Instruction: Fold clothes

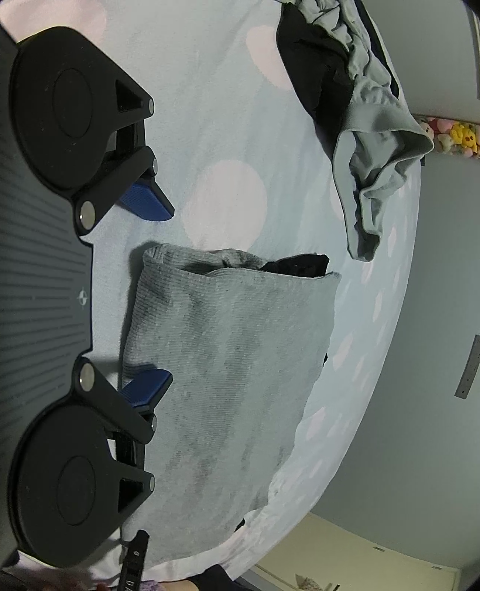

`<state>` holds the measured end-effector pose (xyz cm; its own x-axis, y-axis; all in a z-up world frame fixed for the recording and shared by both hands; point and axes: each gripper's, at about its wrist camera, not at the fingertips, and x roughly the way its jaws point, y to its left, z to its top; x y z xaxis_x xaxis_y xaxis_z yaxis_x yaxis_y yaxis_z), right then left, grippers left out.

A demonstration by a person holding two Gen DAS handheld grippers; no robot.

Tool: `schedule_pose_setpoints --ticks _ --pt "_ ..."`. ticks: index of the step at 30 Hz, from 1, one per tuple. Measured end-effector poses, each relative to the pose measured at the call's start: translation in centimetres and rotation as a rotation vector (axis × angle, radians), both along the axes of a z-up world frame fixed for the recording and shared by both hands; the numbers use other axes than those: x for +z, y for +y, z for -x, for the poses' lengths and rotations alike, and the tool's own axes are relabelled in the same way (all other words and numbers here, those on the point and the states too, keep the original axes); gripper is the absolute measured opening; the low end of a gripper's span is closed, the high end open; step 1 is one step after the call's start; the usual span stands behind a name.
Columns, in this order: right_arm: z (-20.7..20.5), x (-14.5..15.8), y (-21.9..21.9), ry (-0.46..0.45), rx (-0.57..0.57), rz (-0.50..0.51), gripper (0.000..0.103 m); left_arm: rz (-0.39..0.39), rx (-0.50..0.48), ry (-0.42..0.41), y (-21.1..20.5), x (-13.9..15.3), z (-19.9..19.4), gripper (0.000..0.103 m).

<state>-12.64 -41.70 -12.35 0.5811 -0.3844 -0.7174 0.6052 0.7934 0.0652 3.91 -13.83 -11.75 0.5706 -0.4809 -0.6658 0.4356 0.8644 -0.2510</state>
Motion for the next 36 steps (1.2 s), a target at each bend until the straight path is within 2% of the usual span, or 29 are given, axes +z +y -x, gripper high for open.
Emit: schedule_pose_setpoints --ticks 7,15,18,36 --pt "0.0 0.0 -0.2 0.002 0.014 0.006 0.103 0.075 0.039 0.031 0.9 0.0 -0.5 0.087" --pt "0.0 0.0 -0.2 0.003 0.029 0.017 0.103 -0.111 -0.034 -0.055 -1.3 0.0 0.5 0.087" --pt "-0.2 0.0 -0.3 0.012 0.033 0.017 0.103 -0.128 -0.038 -0.072 -1.6 0.0 0.8 0.087" --pt "-0.7 0.0 -0.4 0.014 0.009 -0.003 0.103 -0.071 -0.026 -0.078 -1.2 0.0 0.5 0.087"
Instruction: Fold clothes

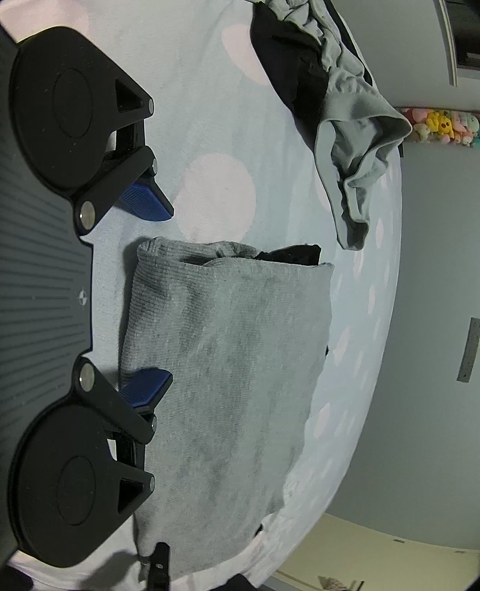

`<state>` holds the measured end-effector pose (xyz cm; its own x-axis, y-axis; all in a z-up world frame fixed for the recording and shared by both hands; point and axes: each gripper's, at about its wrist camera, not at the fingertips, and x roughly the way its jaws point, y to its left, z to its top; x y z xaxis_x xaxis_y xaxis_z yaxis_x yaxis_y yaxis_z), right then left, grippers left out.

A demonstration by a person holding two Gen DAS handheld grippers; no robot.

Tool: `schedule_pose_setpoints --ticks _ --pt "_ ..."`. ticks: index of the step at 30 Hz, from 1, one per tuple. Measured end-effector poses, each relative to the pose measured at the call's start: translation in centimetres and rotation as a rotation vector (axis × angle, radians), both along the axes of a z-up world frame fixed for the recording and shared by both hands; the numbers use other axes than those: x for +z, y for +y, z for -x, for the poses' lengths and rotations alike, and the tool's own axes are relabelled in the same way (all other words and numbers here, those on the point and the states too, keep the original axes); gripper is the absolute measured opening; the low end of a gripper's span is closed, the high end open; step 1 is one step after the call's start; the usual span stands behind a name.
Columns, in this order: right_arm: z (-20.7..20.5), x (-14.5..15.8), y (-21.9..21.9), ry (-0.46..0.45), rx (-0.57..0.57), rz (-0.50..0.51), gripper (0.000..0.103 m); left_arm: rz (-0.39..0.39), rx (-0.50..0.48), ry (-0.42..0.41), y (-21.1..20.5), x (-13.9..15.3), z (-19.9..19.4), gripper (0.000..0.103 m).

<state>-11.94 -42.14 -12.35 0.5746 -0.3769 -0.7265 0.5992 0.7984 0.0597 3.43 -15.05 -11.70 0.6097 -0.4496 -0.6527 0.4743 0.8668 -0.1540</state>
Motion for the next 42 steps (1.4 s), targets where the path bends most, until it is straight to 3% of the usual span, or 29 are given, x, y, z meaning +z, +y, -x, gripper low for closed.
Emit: schedule_pose_setpoints --ticks 9,16,22,28,32,37,39,42 --pt "-0.1 0.1 0.4 0.009 0.030 0.041 0.103 -0.007 -0.019 -0.014 0.1 0.1 -0.2 0.084" --pt "0.2 1.0 0.2 -0.043 0.089 -0.015 0.095 0.110 0.031 0.040 1.7 0.5 -1.1 0.079" --pt "0.6 1.4 -0.4 -0.066 0.068 -0.076 0.080 0.156 0.069 0.101 2.6 0.5 -1.8 0.063" --pt "1.9 1.5 -1.9 -0.097 -0.031 -0.192 0.066 0.180 0.061 0.119 2.9 0.5 -1.9 0.032" --pt "2.7 1.6 -2.5 -0.110 -0.084 -0.251 0.053 0.161 0.053 0.120 2.6 0.4 -1.8 0.026" --pt "3.1 1.2 -3.5 -0.123 -0.128 -0.314 0.037 0.142 0.051 0.116 2.4 0.3 -1.8 0.026" --pt "3.0 1.2 -3.7 -0.128 -0.113 -0.333 0.019 0.147 0.050 0.118 2.5 0.4 -1.8 0.026" --pt "2.8 1.2 -3.8 -0.132 -0.108 -0.349 0.015 0.156 0.052 0.123 2.6 0.5 -2.0 0.026"
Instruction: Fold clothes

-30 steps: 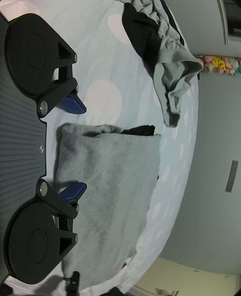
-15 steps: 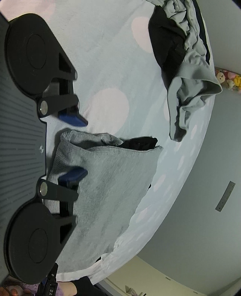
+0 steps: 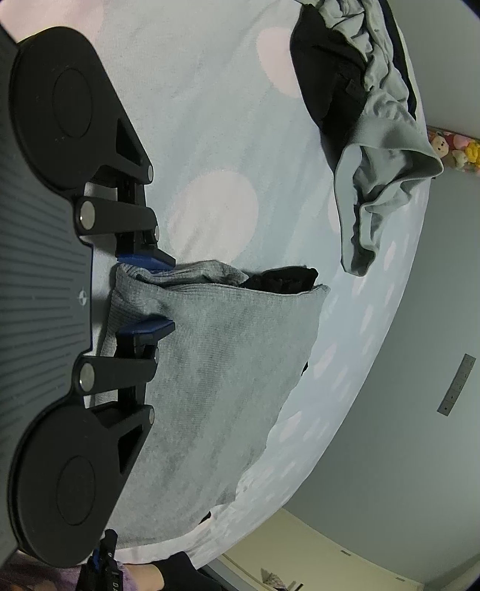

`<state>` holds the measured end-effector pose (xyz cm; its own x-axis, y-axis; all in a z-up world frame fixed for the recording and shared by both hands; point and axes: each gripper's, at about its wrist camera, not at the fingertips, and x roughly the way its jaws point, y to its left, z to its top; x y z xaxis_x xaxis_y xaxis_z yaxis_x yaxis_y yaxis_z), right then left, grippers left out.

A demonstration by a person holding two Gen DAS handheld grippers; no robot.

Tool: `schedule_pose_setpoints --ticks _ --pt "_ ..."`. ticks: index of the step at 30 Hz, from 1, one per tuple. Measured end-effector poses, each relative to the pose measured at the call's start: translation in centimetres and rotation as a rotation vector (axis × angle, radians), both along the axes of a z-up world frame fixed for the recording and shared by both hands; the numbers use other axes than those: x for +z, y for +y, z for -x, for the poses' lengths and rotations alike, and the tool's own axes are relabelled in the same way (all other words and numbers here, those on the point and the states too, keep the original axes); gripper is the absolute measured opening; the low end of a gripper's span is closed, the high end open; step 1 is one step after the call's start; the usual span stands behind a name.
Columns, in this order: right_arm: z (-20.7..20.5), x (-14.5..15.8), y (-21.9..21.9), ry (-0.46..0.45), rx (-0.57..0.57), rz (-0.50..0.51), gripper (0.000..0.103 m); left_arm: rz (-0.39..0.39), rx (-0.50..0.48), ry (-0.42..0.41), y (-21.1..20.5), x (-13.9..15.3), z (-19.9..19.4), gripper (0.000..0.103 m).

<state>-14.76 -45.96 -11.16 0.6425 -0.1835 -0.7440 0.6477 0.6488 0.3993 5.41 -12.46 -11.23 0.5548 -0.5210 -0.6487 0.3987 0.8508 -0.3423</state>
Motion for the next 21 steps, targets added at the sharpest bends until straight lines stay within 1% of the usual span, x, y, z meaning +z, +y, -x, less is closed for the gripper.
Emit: schedule_pose_setpoints --ticks 2,4,5,6,8,11,17,21 --pt "-0.1 0.2 -0.1 0.007 0.007 -0.004 0.017 -0.007 -0.001 -0.011 0.0 0.4 -0.1 0.027" --pt "-0.2 0.8 -0.3 0.006 0.015 0.002 0.024 -0.014 -0.002 -0.022 0.1 0.8 -0.1 0.027" --pt "-0.3 1.2 -0.5 0.000 0.020 0.011 0.036 -0.015 -0.003 -0.026 0.1 1.0 -0.2 0.027" --pt "-0.4 1.5 -0.7 -0.007 0.024 0.018 0.045 -0.010 -0.005 -0.026 0.2 1.3 -0.4 0.027" --pt "-0.6 2.0 -1.3 -0.022 0.025 0.021 0.047 0.003 -0.012 -0.023 0.2 1.8 -1.0 0.027" --pt "-1.5 2.5 -2.6 -0.035 0.023 0.019 0.048 0.001 -0.027 -0.011 -0.2 2.4 -2.3 0.027" --pt "-4.7 2.9 -5.5 -0.043 0.018 0.043 0.048 -0.068 -0.066 -0.031 -2.4 3.1 -6.3 0.029" --pt "-6.8 2.5 -7.3 -0.062 0.009 0.024 0.048 -0.038 -0.070 -0.023 -3.7 2.7 -8.8 0.029"
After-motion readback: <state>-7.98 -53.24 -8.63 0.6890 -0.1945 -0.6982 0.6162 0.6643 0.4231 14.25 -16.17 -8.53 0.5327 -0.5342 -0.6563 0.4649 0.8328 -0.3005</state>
